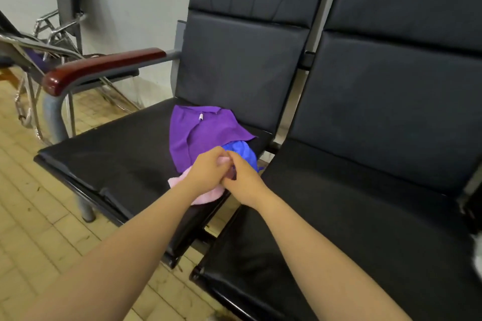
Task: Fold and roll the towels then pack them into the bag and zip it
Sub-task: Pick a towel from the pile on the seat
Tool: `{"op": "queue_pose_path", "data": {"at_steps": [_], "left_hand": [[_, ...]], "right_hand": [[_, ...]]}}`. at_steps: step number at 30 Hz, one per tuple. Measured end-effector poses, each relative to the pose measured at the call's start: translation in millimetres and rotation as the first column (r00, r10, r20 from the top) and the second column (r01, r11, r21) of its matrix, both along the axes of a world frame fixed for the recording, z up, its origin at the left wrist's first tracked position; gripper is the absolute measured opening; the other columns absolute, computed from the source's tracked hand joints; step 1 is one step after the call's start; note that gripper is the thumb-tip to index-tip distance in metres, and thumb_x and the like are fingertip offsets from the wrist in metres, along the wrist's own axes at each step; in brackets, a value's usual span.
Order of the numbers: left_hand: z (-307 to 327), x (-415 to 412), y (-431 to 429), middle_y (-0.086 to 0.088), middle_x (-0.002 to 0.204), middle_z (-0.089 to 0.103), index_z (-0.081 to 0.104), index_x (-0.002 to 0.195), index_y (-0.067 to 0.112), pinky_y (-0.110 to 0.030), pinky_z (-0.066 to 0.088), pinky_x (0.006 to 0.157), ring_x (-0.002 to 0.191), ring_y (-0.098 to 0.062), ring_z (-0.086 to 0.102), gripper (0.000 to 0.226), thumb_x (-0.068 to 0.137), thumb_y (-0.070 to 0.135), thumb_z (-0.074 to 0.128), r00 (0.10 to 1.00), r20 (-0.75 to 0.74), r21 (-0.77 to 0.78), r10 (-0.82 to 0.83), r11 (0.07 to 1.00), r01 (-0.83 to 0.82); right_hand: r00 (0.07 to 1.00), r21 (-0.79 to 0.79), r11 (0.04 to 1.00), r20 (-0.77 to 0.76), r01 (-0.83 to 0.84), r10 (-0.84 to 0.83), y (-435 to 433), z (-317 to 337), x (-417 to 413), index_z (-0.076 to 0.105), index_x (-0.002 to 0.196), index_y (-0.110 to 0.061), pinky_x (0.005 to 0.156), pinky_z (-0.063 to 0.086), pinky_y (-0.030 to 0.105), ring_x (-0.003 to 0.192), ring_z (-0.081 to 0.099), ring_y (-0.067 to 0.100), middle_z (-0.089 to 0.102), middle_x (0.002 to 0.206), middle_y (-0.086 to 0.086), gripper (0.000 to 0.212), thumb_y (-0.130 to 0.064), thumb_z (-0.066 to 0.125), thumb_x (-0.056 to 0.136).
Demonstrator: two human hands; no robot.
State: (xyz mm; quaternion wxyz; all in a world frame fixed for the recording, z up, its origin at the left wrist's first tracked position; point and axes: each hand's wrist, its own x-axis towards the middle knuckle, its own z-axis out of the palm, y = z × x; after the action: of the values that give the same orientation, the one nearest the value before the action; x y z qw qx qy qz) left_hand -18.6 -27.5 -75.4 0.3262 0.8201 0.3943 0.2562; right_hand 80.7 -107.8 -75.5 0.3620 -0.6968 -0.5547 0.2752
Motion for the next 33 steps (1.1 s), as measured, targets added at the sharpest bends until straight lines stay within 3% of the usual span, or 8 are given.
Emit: {"op": "queue_pose_path", "data": {"at_steps": [3,8,13,17,21,24,28,33], "left_hand": [[40.9,16.6,-24.4,0.003,0.082,0.066,0.062,0.086,0.016,-0.020,0.043,0.066,0.079,-0.012,0.060,0.004,0.089,0.015,0.060,0.977,0.156,0.086,-0.149,0.987,0.137],[95.1,39.5,-58.2,0.007,0.072,0.058,0.058,0.077,0.022,-0.010,0.037,0.057,0.063,-0.005,0.049,0.014,0.089,0.025,0.063,0.944,0.311,0.150,-0.110,0.987,0.065],[99.7,74.2,-112.0,-0.002,0.091,0.053,0.060,0.074,0.008,-0.026,0.036,0.076,0.087,-0.011,0.046,0.038,0.092,0.041,0.057,0.964,0.148,0.316,-0.223,0.934,0.167],[95.2,85.0,-170.6,0.006,0.064,0.045,0.047,0.064,0.014,-0.027,0.031,0.060,0.059,-0.006,0.039,0.035,0.089,0.035,0.061,0.878,0.214,0.146,-0.427,0.903,0.404],[78.7,84.9,-203.2,0.006,0.077,0.064,0.064,0.077,0.021,-0.029,0.048,0.072,0.074,-0.014,0.060,0.021,0.076,0.040,0.073,0.795,-0.015,-0.036,-0.606,0.795,0.605],[65.5,85.3,-210.7,-0.001,0.090,0.065,0.069,0.088,0.016,-0.032,0.049,0.081,0.086,-0.016,0.061,0.021,0.086,0.037,0.065,0.764,-0.185,-0.177,-0.619,0.785,0.593],[48.4,84.6,-206.3,0.000,0.094,0.064,0.062,0.090,0.017,-0.039,0.048,0.092,0.092,-0.018,0.062,0.020,0.094,0.035,0.054,0.820,-0.121,-0.330,-0.560,0.801,0.499],[51.2,89.5,-197.7,-0.005,0.082,0.065,0.065,0.084,0.010,-0.026,0.044,0.066,0.078,-0.017,0.059,0.028,0.090,0.037,0.060,0.931,-0.132,-0.225,-0.340,0.925,0.306]], "right_hand": [[0.983,0.126,0.982,-0.134,0.144,-0.127,-27.5,33.9,20.1,0.052,0.128,-0.024,0.085,0.054,0.029,0.104,0.060,0.015,0.061,0.112,-0.005,0.039,-0.020,0.062,0.091],[0.958,0.220,0.942,0.079,0.253,-0.276,-108.5,93.6,72.8,0.058,0.095,-0.020,0.066,0.045,0.023,0.079,0.057,0.009,0.060,0.089,-0.006,0.012,-0.029,0.065,0.090],[0.896,0.298,0.883,0.149,0.363,-0.418,-200.6,126.7,108.2,0.063,0.097,-0.002,0.078,0.046,0.030,0.090,0.056,0.022,0.060,0.101,0.008,0.029,-0.028,0.051,0.099],[0.860,0.328,0.816,0.017,0.476,-0.509,-267.0,127.8,122.4,0.045,0.076,-0.015,0.058,0.035,0.018,0.066,0.042,0.012,0.045,0.075,0.000,0.027,-0.030,0.056,0.096],[0.784,0.331,0.722,-0.107,0.608,-0.611,-318.3,109.2,133.8,0.059,0.084,-0.019,0.063,0.040,0.015,0.075,0.056,0.007,0.061,0.083,-0.006,0.012,-0.025,0.060,0.094],[0.728,0.260,0.683,-0.158,0.683,-0.668,-336.7,83.6,139.9,0.067,0.089,-0.023,0.069,0.043,0.020,0.083,0.058,0.005,0.066,0.088,-0.009,0.016,-0.029,0.054,0.097],[0.628,0.186,0.602,-0.288,0.777,-0.723,-343.7,53.4,147.3,0.067,0.085,-0.022,0.076,0.046,0.025,0.085,0.056,0.010,0.065,0.085,-0.004,0.022,-0.032,0.052,0.098],[0.453,0.136,0.454,-0.521,0.881,-0.723,-344.6,49.6,167.5,0.068,0.083,-0.024,0.084,0.048,0.035,0.090,0.059,0.017,0.067,0.091,-0.002,0.016,-0.031,0.058,0.094]]}}
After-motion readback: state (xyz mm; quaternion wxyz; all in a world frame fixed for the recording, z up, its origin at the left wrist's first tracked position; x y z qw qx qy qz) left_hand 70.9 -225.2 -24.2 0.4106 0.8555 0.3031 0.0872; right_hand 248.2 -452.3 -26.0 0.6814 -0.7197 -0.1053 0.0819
